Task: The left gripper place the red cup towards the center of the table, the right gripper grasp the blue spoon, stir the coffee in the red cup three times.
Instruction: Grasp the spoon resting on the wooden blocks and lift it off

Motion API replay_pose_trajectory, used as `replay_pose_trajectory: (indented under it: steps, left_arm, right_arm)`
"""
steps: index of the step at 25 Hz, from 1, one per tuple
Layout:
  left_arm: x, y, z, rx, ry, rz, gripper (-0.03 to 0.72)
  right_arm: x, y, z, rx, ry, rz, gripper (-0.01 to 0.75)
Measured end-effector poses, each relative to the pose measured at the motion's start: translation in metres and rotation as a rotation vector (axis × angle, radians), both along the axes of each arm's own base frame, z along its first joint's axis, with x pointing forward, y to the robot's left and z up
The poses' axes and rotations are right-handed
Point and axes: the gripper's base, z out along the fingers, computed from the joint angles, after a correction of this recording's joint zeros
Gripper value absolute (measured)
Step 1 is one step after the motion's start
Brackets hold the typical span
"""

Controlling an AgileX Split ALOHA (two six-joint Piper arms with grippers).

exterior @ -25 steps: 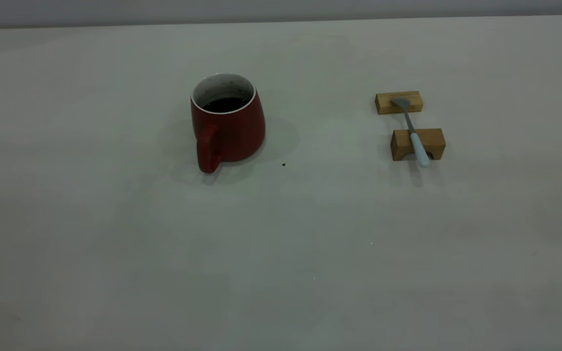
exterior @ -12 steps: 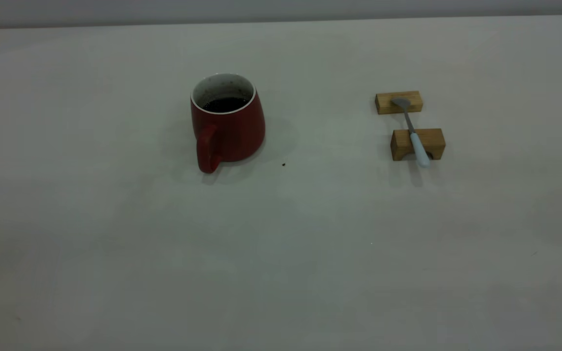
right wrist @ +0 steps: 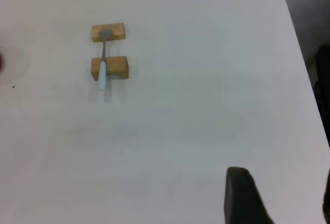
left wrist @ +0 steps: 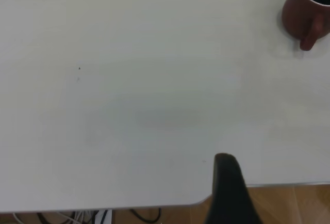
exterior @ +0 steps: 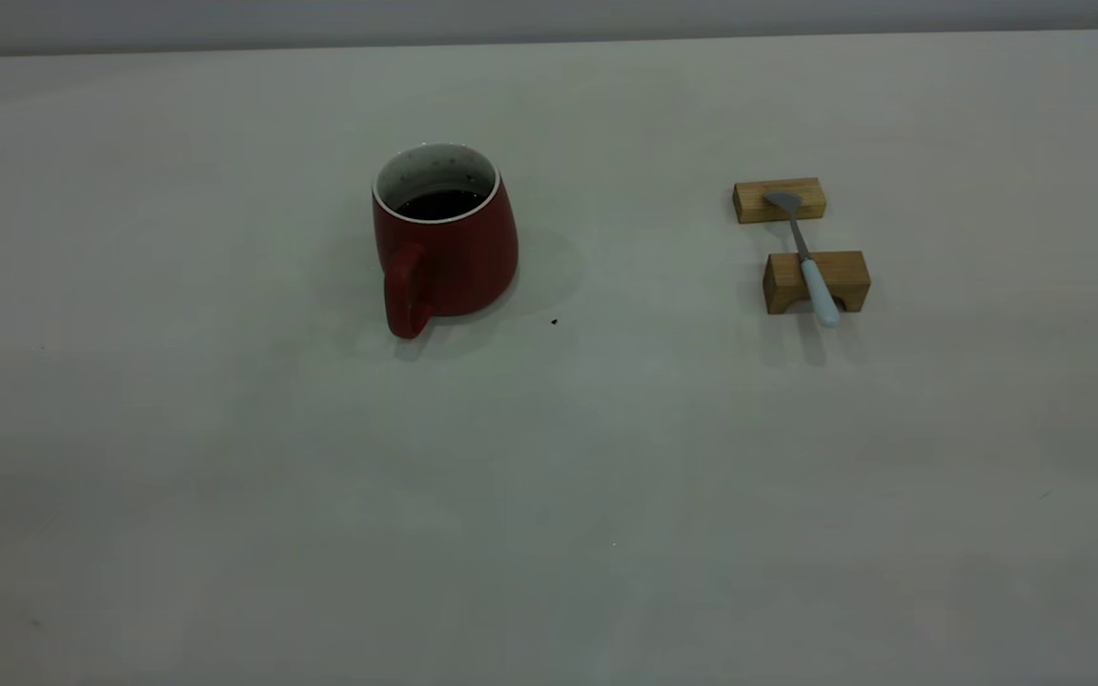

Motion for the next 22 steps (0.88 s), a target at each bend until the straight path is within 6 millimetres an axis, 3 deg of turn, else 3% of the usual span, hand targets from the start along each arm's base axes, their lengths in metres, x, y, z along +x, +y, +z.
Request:
replay_pose_trajectory:
  steps: [22]
  left_arm:
    - [0.0,-0.0001,0.0,0.001,0.0,-0.002,0.551]
  right_arm:
    - [0.0004,0.004,0.0015,0.048,-0.014,0.021,0.416]
